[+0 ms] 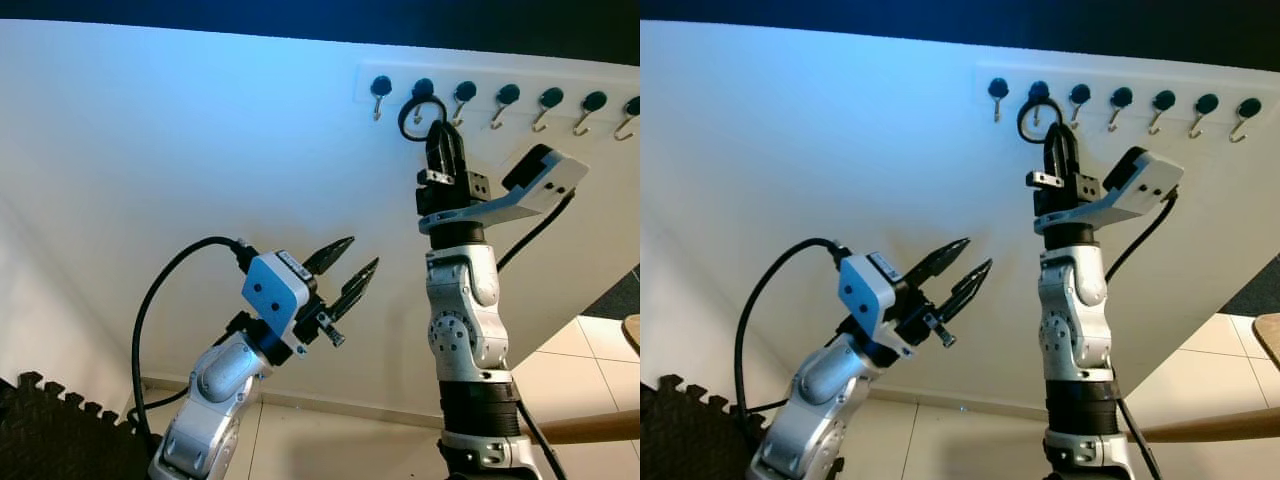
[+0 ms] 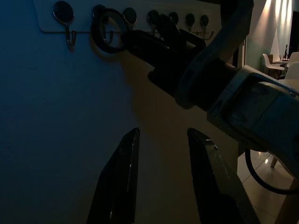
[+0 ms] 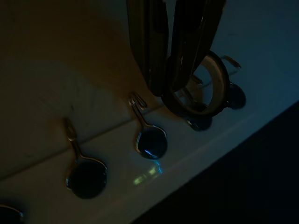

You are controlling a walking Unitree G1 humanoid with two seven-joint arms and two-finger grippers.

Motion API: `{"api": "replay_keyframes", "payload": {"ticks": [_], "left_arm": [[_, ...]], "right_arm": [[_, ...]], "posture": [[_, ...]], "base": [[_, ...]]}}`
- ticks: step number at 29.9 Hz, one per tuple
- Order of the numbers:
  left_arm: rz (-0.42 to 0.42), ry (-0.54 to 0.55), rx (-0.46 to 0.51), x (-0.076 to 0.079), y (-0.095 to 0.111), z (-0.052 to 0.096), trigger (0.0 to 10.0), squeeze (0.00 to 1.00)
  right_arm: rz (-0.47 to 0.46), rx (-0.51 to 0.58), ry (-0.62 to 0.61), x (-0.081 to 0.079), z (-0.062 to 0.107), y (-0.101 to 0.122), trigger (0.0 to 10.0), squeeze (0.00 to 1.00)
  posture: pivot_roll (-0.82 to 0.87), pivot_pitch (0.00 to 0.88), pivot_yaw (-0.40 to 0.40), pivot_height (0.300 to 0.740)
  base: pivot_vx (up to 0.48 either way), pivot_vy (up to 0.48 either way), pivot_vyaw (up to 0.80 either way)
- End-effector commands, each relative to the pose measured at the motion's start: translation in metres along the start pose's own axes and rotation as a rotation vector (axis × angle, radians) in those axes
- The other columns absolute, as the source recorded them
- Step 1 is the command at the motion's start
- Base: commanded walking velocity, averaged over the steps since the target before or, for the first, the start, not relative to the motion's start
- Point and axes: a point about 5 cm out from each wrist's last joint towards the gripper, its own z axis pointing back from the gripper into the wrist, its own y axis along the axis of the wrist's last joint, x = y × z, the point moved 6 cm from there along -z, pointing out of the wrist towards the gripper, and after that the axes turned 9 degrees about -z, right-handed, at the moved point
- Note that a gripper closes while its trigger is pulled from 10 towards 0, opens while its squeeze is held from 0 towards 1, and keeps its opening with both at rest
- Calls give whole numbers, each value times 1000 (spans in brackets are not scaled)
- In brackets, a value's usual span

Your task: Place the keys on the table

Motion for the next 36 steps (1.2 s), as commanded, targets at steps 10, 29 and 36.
{"api": "replay_keyframes", "payload": {"ticks": [10, 29, 36], "left_arm": [[-13, -31, -8, 5, 0, 1, 10000, 0], [-18, -30, 2, 4, 3, 0, 10000, 0], [-17, -34, 2, 5, 3, 0, 10000, 0]], "right_arm": [[-45, -116, 2, -2, -1, -19, 0, 0], [-96, -13, 72, -20, -8, 4, 4392, 0], [-66, 5, 91, -24, -9, 9, 10000, 0]], "posture": [[47, 129, -26, 740], [49, 133, -30, 740], [47, 133, -28, 740]], "base": [[0, 0, 0], [0, 0, 0], [0, 0, 0]]}}
